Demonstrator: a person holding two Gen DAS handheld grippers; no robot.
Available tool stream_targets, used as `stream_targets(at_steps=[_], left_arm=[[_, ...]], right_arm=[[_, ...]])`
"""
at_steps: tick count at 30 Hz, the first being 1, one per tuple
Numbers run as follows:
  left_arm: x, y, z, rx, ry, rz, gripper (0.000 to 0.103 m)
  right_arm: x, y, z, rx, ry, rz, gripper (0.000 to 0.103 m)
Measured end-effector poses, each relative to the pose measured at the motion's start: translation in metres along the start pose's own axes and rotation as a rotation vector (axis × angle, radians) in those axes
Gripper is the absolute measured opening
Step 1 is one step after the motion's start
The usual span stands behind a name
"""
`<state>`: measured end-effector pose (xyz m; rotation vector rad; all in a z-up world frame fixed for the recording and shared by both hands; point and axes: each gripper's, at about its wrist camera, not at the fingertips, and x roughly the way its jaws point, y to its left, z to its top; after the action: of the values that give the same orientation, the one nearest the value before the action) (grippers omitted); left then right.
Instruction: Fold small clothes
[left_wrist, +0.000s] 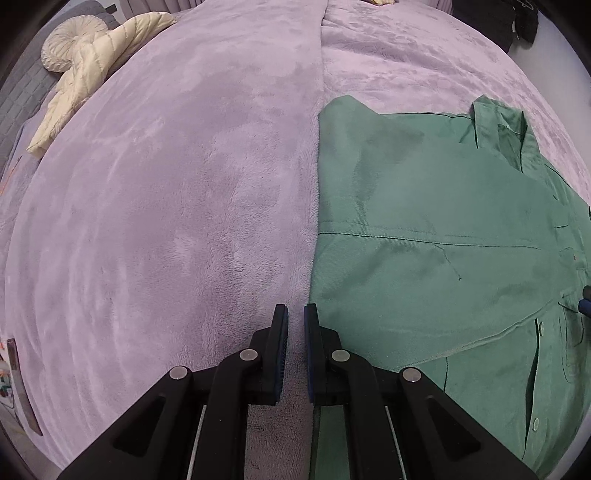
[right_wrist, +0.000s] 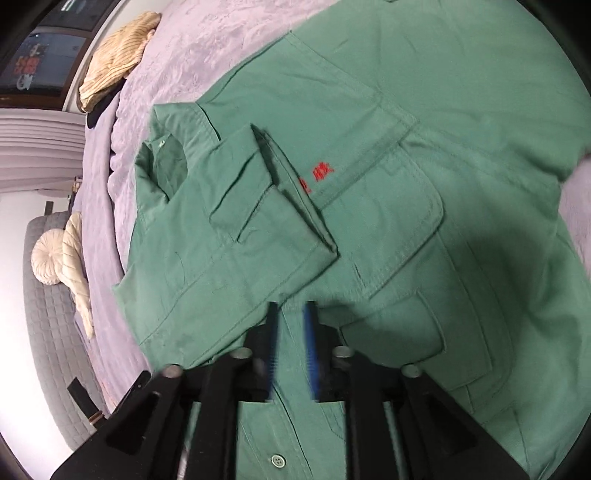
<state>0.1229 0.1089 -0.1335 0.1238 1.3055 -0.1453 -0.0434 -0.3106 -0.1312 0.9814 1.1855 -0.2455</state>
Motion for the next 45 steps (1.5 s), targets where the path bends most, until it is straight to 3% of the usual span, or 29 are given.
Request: stream_targets(at_steps=[1,5,9,11,12,16,17,18,19,20,21,29,30,32,33,34,45], left_arm=[[-0.001,0.001,-0.001,-0.007,0.004,0.001,0.009],[-0.002,0.004,-0.007,-0.026,0.011,-0.024,0.009],[-0.002,-0.003,-0.010,-0.037,0.021,-0.003,0.009],[-0.003,-0.006,-0.013,-0.048,0.027,-0.002,0.009],[-0.004,-0.008,-0.015,-0.052,0.027,0.001,0.009],[-0.004,-0.012,-0.019,-0.061,0.036,0.000,0.009],[-0.005,-0.013,-0.023,-0.064,0.038,-0.001,0.009],[-0.006,-0.014,-0.024,-0.066,0.039,0.000,0.013],[-0.007,-0.015,-0.026,-0.068,0.039,0.002,0.053],[-0.008,-0.015,-0.027,-0.072,0.040,0.006,0.085],[-0.011,-0.015,-0.030,-0.086,0.036,0.019,0.101],[-0.024,-0.026,-0.048,-0.096,0.032,0.027,0.102],[-0.026,-0.026,-0.050,-0.109,0.029,0.041,0.102],[-0.026,-0.026,-0.052,-0.118,0.043,0.041,0.102],[-0.026,-0.027,-0.053,-0.122,0.060,0.025,0.102],[-0.028,-0.025,-0.054,-0.120,0.074,0.013,0.102],[-0.064,-0.046,-0.066,0.029,0.003,-0.080,0.102]], right_arm=[[0.001,0.003,0.004,0.002,-0.010,0.001,0.053],[0.006,0.013,0.018,-0.036,-0.031,-0.025,0.054],[0.024,0.010,0.032,-0.060,-0.012,-0.076,0.054],[0.027,0.013,0.035,-0.108,0.008,-0.088,0.027],[0.027,0.013,0.034,-0.127,0.022,-0.092,0.005],[0.024,0.002,0.031,-0.159,0.014,-0.196,0.000],[0.022,-0.002,0.031,-0.146,0.014,-0.182,0.000],[0.019,-0.003,0.029,-0.142,0.015,-0.172,0.000],[0.017,-0.002,0.026,-0.147,0.014,-0.161,0.003],[0.013,0.000,0.022,-0.161,0.014,-0.149,0.004],[0.008,0.002,0.017,-0.172,0.011,-0.150,0.004],[-0.025,0.017,-0.033,-0.206,0.027,-0.128,0.005],[-0.027,0.018,-0.037,-0.207,0.031,-0.128,0.009],[-0.033,0.020,-0.047,-0.211,0.037,-0.131,0.034],[-0.037,0.022,-0.053,-0.214,0.036,-0.132,0.058],[-0.040,0.023,-0.057,-0.216,0.031,-0.129,0.065],[-0.062,0.038,-0.090,-0.183,-0.003,-0.110,0.072]])
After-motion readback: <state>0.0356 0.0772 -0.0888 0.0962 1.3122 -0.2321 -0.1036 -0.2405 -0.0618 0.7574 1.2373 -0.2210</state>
